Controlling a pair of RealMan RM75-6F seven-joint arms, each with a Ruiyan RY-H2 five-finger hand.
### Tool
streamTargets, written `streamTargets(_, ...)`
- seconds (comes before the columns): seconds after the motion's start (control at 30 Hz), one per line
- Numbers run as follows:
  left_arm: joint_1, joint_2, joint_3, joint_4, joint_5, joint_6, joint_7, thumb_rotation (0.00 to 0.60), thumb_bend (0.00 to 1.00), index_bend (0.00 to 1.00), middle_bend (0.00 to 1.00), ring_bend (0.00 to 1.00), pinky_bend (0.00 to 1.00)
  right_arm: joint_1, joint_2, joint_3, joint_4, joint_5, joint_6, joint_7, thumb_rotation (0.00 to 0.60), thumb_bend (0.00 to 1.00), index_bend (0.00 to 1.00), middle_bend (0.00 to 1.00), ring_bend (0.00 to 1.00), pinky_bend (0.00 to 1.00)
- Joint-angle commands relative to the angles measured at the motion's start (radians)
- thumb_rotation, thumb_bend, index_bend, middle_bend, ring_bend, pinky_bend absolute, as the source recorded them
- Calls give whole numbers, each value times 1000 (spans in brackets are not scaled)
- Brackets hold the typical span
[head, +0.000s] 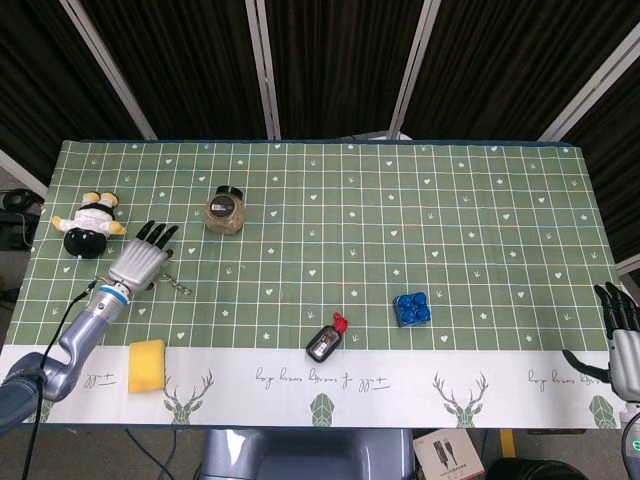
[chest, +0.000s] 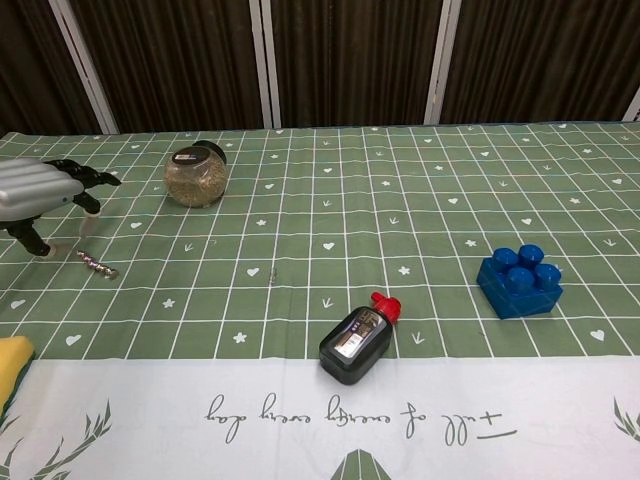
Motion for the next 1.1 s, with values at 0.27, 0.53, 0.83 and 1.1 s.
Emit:
streamTargets(0.27, -4, -28, 15, 17, -6, -6, 14, 600, 312, 484, 0, 0, 0, -2, -1, 3, 2, 3, 1, 3, 600, 103, 61, 0, 0, 120)
streamTargets(0.53, -4, -39, 18, 36, -14, -8, 13, 600, 318, 503, 0, 0, 0, -2, 0, 2, 1, 1, 3, 4, 600, 101, 61, 0, 0, 120)
streamTargets(0.83, -6, -56, 23, 50, -18, -8, 17, 600, 323, 509, 0, 0, 0, -3, -1, 2, 0, -2, 6, 4, 600, 101, 62, 0, 0, 120)
streamTargets(1.1, -6, -53, 29, 48, -6, 15, 14, 600, 412, 587, 0, 0, 0, -5, 2, 2, -5, 2, 5, 6, 600, 101, 62, 0, 0, 120)
